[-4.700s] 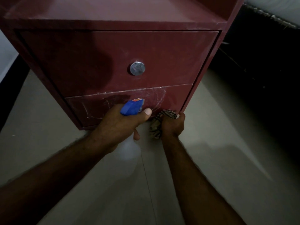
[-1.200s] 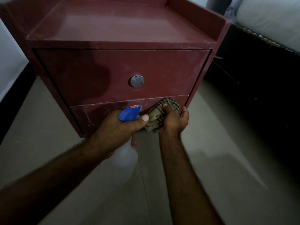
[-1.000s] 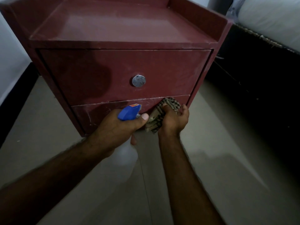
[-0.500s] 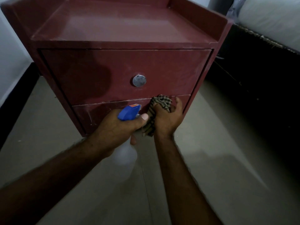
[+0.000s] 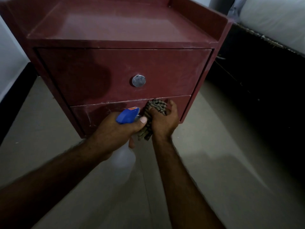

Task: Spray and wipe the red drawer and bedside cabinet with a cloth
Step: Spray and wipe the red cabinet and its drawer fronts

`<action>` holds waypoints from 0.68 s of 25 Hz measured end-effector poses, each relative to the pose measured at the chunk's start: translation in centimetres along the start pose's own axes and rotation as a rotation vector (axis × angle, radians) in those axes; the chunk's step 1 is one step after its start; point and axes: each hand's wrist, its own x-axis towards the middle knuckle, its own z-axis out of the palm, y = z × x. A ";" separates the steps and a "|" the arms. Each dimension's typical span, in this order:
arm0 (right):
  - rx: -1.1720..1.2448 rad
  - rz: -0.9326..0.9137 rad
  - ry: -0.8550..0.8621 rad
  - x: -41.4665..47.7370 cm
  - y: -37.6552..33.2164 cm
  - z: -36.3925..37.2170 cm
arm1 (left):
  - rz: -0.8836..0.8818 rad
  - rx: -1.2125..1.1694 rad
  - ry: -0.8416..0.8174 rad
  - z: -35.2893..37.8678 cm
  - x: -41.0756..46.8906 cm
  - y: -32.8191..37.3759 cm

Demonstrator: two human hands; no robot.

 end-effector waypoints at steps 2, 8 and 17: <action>0.012 0.012 0.017 0.8 0.0 -0.8 | -0.010 0.003 -0.005 0.1 -0.1 0.1; -0.012 0.028 0.128 1.3 0.4 -1.0 | -0.008 0.021 0.003 -0.3 -0.3 0.2; 0.015 0.046 0.180 1.7 2.3 -1.7 | -0.032 0.030 0.008 -0.2 -0.3 0.0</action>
